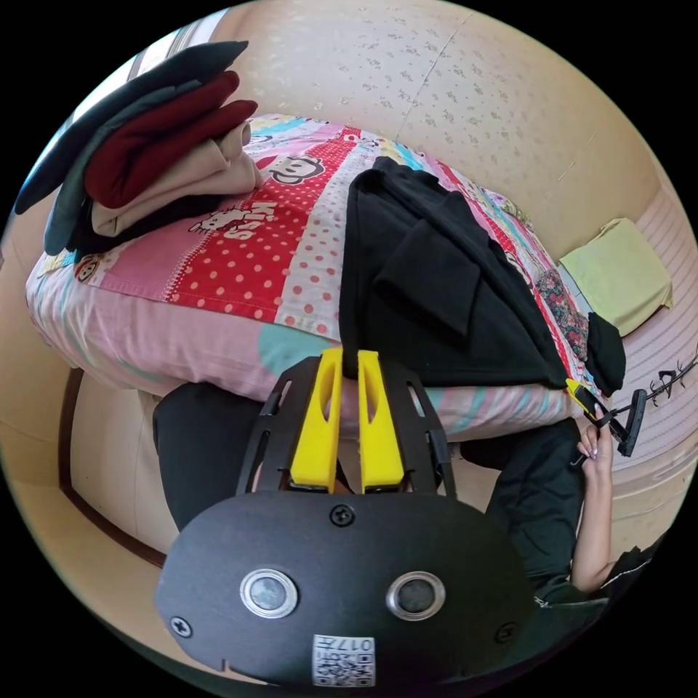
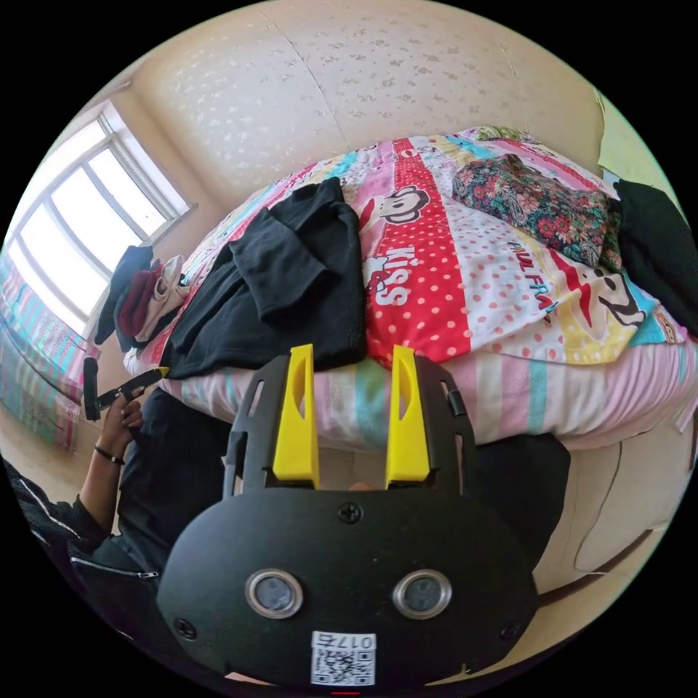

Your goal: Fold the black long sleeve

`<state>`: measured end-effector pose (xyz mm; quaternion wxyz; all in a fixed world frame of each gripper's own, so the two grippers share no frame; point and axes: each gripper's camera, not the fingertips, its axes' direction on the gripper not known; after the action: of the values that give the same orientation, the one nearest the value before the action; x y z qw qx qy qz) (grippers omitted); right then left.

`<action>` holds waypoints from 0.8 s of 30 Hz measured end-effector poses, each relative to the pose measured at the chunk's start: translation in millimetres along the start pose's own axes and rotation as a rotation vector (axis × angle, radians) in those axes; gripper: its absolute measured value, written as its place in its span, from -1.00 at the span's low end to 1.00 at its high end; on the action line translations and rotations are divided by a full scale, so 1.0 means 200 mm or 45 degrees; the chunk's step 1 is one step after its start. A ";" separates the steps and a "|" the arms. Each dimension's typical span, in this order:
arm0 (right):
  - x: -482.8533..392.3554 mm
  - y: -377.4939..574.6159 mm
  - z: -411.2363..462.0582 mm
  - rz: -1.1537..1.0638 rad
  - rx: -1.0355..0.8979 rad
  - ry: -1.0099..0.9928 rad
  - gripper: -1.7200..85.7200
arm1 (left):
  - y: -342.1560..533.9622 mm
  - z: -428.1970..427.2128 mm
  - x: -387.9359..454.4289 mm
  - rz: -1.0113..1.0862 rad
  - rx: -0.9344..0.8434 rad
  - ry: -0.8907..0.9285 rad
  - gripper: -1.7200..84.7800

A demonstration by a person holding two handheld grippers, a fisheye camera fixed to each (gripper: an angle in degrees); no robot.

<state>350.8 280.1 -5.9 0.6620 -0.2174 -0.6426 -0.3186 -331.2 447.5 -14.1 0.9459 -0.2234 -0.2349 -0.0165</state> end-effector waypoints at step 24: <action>0.07 -0.32 -0.71 -0.268 0.218 -0.313 -0.89 | -0.23 -0.69 -0.12 0.197 0.311 0.395 -0.89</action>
<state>407.3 134.7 -11.0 0.5576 -0.1291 -0.7626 -0.3015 -299.0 344.9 -114.8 0.9892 -0.1192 -0.0689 0.0508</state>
